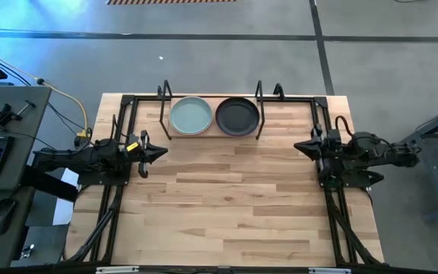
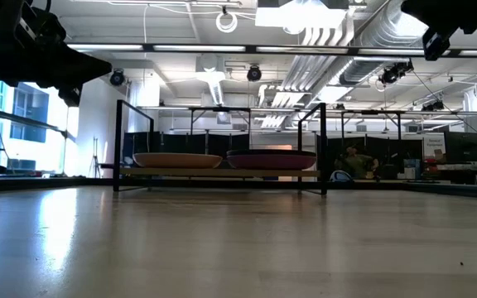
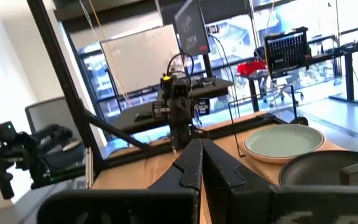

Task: Place and stack plates onto a shelf
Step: Return to Home Position

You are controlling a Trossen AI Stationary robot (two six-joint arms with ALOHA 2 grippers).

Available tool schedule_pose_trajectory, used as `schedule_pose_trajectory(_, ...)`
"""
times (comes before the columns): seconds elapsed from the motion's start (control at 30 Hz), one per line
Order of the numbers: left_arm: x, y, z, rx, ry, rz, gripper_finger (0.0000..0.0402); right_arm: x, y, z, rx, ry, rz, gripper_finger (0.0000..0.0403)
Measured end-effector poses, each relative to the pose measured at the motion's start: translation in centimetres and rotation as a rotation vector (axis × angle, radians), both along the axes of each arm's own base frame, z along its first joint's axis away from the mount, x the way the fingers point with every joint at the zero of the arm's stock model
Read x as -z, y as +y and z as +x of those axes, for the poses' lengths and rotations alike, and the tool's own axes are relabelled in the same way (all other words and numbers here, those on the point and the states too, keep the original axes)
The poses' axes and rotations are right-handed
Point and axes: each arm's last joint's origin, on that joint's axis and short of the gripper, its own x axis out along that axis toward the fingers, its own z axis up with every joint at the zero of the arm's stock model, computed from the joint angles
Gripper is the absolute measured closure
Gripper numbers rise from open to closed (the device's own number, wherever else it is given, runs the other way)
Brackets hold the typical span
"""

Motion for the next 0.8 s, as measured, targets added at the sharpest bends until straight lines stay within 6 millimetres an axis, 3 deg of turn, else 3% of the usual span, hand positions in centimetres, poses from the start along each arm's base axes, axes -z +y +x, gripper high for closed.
schedule_pose_trajectory(0.4,0.0,0.0,0.0,0.000,0.000,0.000,0.0401,4.9,0.2,1.7,-0.003,-0.059,0.007,0.0403)
schedule_pose_trajectory(0.8,0.0,0.0,0.0,0.000,0.000,0.000,0.0401,5.6,0.5,1.9,-0.074,-0.053,-0.004,0.0403)
